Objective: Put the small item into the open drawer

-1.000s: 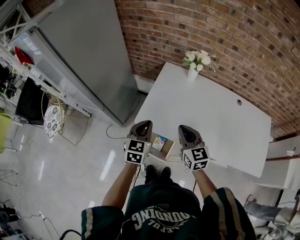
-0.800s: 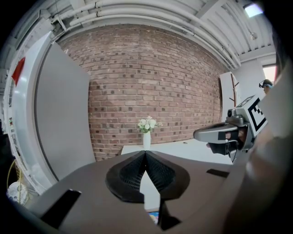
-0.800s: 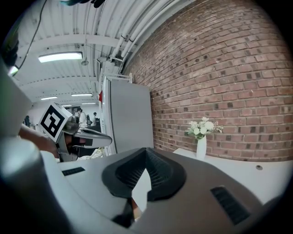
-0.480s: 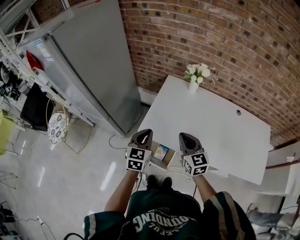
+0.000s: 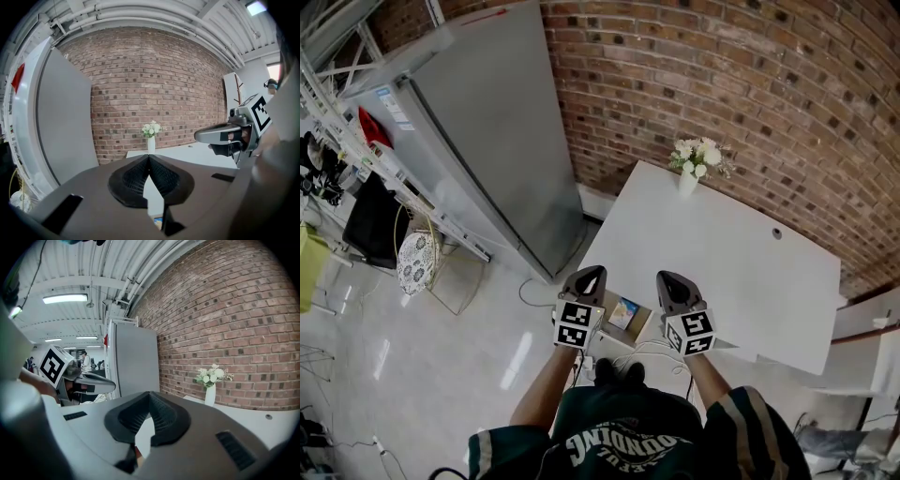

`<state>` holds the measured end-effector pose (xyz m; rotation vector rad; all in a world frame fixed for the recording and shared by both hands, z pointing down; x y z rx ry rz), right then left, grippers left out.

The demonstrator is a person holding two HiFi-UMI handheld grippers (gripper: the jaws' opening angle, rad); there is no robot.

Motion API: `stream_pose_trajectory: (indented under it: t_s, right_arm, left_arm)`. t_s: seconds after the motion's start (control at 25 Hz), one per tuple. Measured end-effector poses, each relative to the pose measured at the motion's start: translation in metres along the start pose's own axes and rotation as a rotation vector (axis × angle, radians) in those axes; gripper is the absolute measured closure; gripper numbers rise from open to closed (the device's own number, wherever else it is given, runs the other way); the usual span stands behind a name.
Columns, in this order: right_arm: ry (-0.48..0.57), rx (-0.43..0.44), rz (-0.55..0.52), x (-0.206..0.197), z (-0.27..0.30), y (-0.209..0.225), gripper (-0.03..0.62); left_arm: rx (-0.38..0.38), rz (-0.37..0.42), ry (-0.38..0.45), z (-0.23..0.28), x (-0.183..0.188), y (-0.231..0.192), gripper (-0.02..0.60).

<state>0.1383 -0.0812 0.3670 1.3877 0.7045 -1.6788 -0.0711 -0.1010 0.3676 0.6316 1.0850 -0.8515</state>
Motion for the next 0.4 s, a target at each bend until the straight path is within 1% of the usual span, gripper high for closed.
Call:
stream_pose_trajectory:
  t_s: [0.4]
  right_arm:
    - [-0.006, -0.001, -0.007, 0.0023, 0.001, -0.0002, 0.571]
  left_arm:
    - [-0.014, -0.015, -0.005, 0.0049, -0.0045, -0.0036, 0.568]
Point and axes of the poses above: the fingertips, and each gripper's own axes: z forward along the fingers, y to its right, x out of its top, the point moved 8 cm from there along -z, backward along the fingers, and after that the axes turned 1 degree about y, right-handed, at the moved point
